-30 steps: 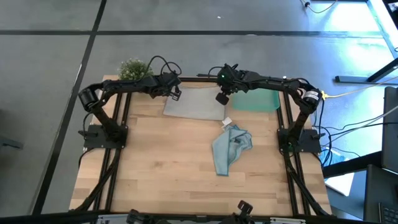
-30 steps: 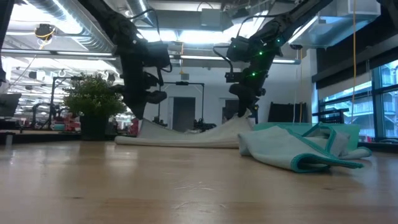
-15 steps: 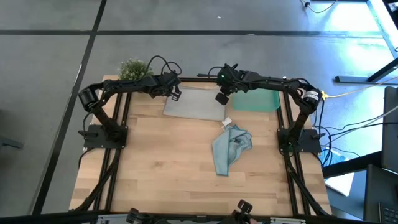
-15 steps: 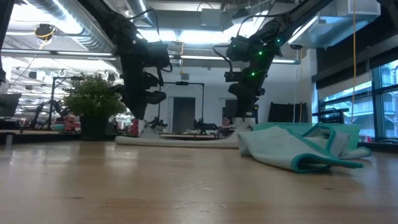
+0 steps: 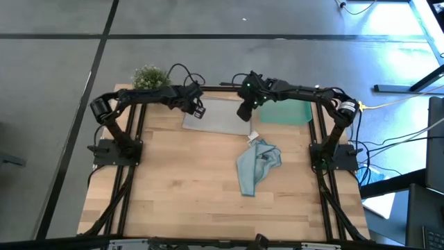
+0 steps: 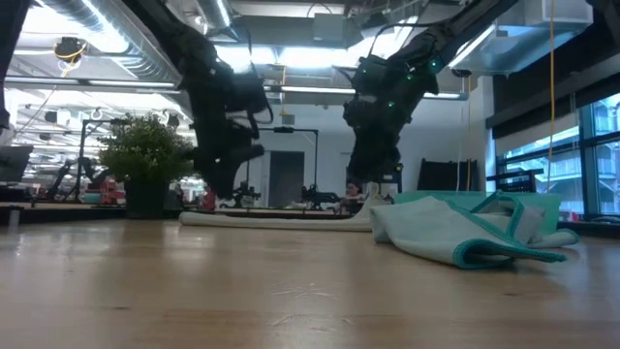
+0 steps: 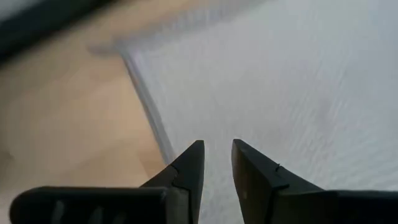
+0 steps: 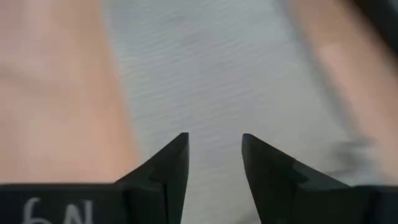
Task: Roll microfiber towels into tight, uniform cylinder then place into a basket
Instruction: Roll the grey microfiber towel
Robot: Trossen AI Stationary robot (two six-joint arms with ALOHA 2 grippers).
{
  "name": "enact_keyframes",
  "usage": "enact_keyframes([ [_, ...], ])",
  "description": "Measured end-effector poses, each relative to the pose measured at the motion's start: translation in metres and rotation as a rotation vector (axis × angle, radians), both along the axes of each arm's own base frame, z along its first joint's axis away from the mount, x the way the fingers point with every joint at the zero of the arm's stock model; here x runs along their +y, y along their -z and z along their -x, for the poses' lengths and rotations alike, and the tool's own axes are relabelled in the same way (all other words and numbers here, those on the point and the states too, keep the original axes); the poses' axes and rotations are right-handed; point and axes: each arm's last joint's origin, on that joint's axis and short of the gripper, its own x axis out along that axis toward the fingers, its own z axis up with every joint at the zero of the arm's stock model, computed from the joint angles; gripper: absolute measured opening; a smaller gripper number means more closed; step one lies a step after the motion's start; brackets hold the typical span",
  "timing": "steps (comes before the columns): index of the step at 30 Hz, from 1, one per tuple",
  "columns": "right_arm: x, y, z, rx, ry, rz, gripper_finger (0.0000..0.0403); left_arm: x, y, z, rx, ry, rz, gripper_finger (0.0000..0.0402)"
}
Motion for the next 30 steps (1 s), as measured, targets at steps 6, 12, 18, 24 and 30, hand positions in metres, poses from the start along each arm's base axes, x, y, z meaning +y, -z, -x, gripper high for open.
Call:
enact_keyframes([
  [6, 0.013, 0.018, 0.002, 0.019, -0.007, -0.066, 0.015, 0.002, 0.026, -0.004, 0.064, 0.006, 0.073, 0.0078],
  [12, 0.018, 0.037, 0.01, 0.079, 0.059, -0.046, 0.015, 0.001, 0.038, -0.005, 0.102, -0.008, 0.113, 0.0078],
  [18, 0.019, 0.046, 0.016, 0.122, 0.093, -0.005, 0.015, -0.018, 0.039, 0.002, 0.233, 0.026, 0.229, 0.0078],
  [24, 0.018, 0.047, 0.015, 0.096, 0.095, 0.009, 0.015, -0.048, 0.038, 0.003, 0.342, 0.062, 0.343, 0.0078],
  [30, 0.016, 0.044, 0.012, 0.074, 0.1, 0.019, 0.015, -0.071, 0.027, -0.005, 0.296, 0.11, 0.354, 0.0078],
])
